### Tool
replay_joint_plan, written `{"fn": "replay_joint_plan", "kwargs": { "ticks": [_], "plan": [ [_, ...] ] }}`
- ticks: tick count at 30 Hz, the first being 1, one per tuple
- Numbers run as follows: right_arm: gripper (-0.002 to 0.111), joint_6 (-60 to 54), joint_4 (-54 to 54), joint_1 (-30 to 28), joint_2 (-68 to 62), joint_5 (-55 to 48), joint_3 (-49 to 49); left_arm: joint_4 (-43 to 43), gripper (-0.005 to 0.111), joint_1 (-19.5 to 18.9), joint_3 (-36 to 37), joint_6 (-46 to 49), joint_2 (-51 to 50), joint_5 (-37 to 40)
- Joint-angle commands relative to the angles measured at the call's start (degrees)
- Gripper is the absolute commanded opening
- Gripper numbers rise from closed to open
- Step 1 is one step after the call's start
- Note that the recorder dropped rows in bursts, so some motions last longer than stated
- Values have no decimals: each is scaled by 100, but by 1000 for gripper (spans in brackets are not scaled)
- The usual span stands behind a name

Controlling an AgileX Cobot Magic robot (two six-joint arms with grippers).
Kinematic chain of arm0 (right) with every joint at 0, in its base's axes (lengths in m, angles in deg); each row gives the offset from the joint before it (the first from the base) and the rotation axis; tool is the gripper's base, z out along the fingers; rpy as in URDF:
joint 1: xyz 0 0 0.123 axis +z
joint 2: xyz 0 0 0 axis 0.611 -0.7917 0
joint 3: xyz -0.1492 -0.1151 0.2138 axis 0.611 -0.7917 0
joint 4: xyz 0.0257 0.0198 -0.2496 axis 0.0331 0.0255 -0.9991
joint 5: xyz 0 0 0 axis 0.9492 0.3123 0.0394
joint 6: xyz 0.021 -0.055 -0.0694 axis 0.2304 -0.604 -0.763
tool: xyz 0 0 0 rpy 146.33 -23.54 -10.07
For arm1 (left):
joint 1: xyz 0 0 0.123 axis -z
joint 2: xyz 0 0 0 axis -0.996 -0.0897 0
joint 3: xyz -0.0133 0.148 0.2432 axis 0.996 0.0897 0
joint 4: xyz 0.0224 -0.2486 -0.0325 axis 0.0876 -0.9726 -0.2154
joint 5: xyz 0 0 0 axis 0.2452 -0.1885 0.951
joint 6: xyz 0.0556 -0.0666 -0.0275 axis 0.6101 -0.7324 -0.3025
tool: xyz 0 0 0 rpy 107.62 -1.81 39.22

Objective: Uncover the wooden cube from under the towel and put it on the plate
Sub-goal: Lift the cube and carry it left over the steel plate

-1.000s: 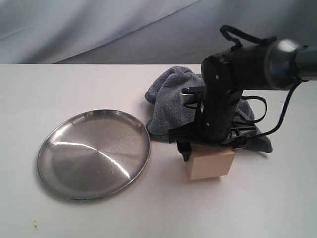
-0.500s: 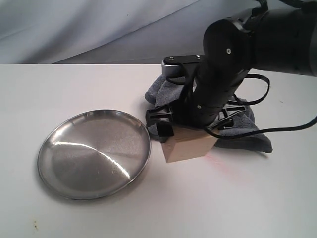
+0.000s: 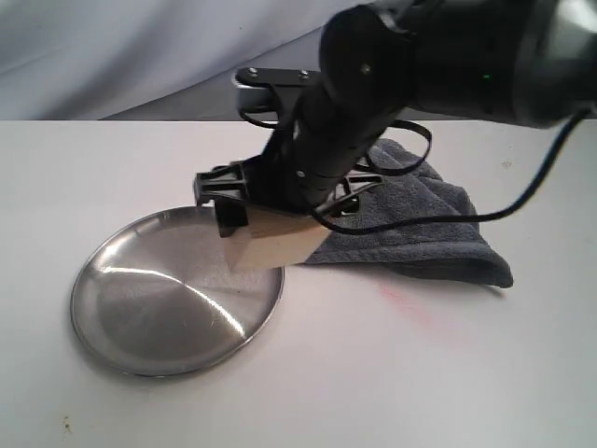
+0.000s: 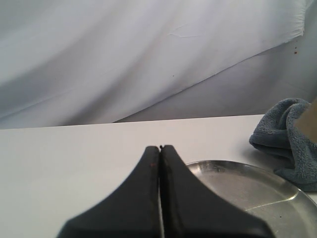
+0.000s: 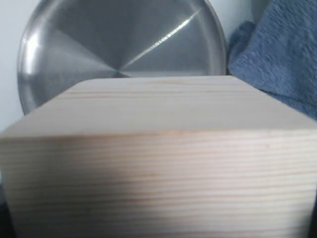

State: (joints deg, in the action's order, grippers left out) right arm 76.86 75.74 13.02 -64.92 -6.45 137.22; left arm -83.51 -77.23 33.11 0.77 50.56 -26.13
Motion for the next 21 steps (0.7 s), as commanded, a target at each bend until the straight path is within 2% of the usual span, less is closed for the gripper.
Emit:
{"fn": "replay_joint_plan", "kwargs": {
  "ticks": [1,6,12,21],
  "plan": [
    [0,-101,86,199,-651,-524,1144,-10,0,28,25,-14,24,-12],
    [0,-113,-82,324,-1604,-1563,2514,-10,0,28,25,-14,24,-12],
    [0,-113,-242,407,-2543,-2218,3803,-10,0,28,25,-14,24,-12],
    [0,-136,-254,407,-3364,-2249,4576,-10,0,28,25,-14,24,-12]
  ]
}}
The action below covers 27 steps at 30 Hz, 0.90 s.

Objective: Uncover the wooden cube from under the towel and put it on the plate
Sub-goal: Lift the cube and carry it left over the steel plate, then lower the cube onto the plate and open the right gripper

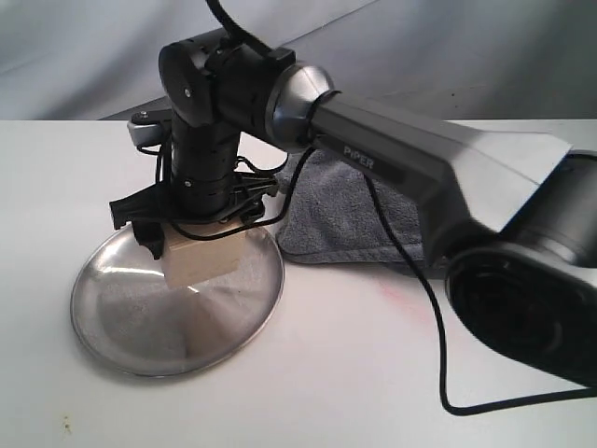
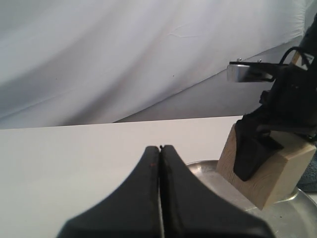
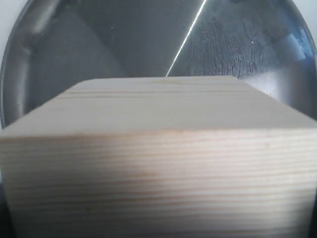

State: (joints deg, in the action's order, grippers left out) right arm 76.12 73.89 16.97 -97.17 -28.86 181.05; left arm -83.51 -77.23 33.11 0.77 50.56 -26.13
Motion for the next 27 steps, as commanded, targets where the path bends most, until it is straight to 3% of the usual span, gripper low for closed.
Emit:
{"fn": "replay_joint_plan", "kwargs": {
  "ticks": [1,12,14,18,19,21,23,27],
  "plan": [
    [0,-62,-70,11,-170,-8,193,-10,0,28,25,-14,24,-12],
    [0,-150,-94,11,-295,-8,216,-10,0,28,25,-14,24,-12],
    [4,-150,-94,11,-295,-8,216,-10,0,28,25,-14,24,-12],
    [31,-150,-68,11,-295,-8,216,-10,0,28,25,-14,24,-12],
    [51,-138,-68,11,-295,-8,216,-10,0,28,25,-14,24,-12],
    [73,-90,-68,11,-295,-8,216,-10,0,28,25,-14,24,-12],
    [86,-44,-68,11,-295,-8,216,-10,0,28,25,-14,24,-12],
    [94,-40,-68,11,-295,-8,216,-10,0,28,25,-14,24,-12]
  ]
}}
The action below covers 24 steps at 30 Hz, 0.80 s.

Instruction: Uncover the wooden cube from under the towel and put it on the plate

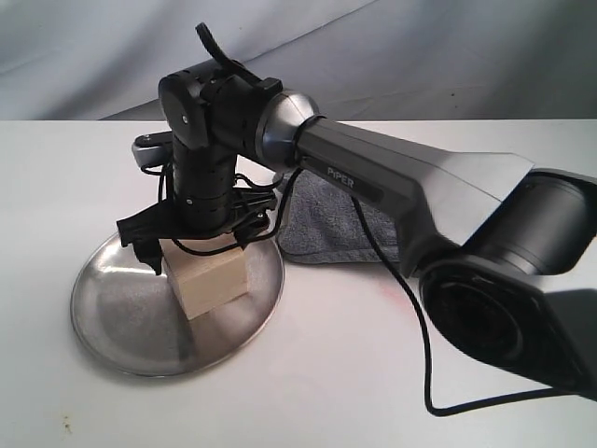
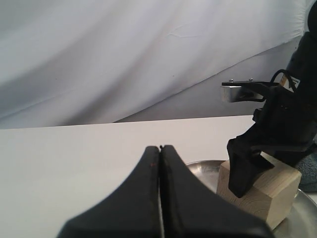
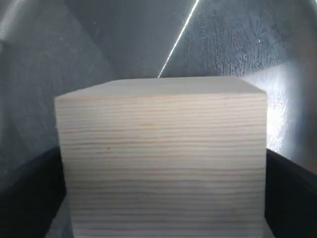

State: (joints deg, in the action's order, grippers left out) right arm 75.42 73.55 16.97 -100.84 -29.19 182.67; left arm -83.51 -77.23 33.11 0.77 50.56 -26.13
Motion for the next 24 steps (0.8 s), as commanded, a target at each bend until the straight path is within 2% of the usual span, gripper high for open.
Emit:
{"fn": "replay_joint_plan", "kwargs": {
  "ticks": [1,7,14,17,19,21,22,23,24],
  "plan": [
    [94,31,-34,11,72,24,54,-10,0,28,25,-14,24,-12],
    [94,31,-46,11,151,24,54,-10,0,28,25,-14,24,-12],
    [94,6,-61,11,934,24,54,-10,0,28,25,-14,24,-12],
    [89,-109,-78,23,1150,24,-1,-10,0,28,25,-14,24,-12],
    [79,-109,-78,54,1245,24,-30,-10,0,28,25,-14,24,-12],
    [58,-118,-100,92,1321,24,-42,-10,0,28,25,-14,24,-12],
    [39,-130,-128,139,1344,24,-121,-10,0,28,25,-14,24,-12],
    [29,-165,-140,153,1372,24,-190,-10,0,28,25,-14,24,-12],
    [11,-175,-188,195,1435,24,-413,-10,0,28,25,-14,24,-12]
  ]
}}
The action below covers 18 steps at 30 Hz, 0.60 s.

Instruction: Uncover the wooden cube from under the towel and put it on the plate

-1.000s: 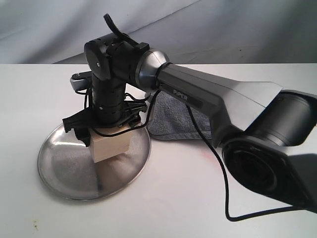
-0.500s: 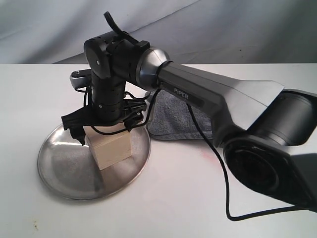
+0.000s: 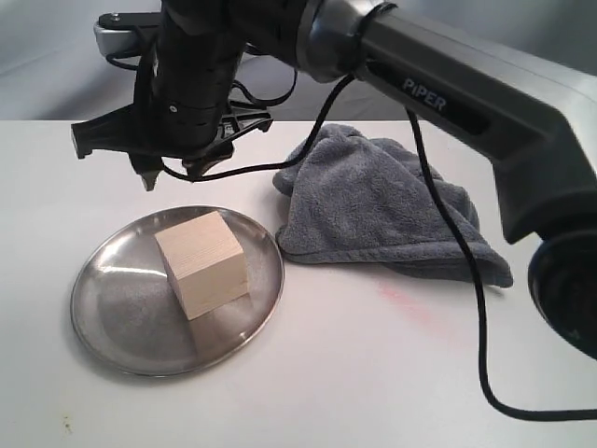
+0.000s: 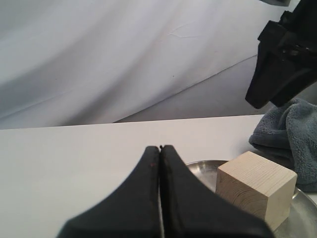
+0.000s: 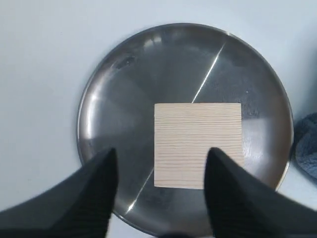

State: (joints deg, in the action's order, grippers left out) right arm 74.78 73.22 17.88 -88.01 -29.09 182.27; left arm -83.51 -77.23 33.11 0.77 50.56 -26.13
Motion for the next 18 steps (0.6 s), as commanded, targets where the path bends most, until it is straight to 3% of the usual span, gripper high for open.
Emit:
{"fn": "replay_joint_plan", "kwargs": {
  "ticks": [1,7,13,18],
  "plan": [
    [1,-112,-305,104,204,14,-534,-10,0,28,25,-14,24,-12],
    [0,56,-1416,137,1593,35,-2693,-10,0,28,25,-14,24,-12],
    [0,246,-1502,137,3166,1289,-4994,-10,0,28,25,-14,24,-12],
    [0,530,-1502,137,3879,1802,-5897,-10,0,28,25,-14,24,-12]
  ]
}}
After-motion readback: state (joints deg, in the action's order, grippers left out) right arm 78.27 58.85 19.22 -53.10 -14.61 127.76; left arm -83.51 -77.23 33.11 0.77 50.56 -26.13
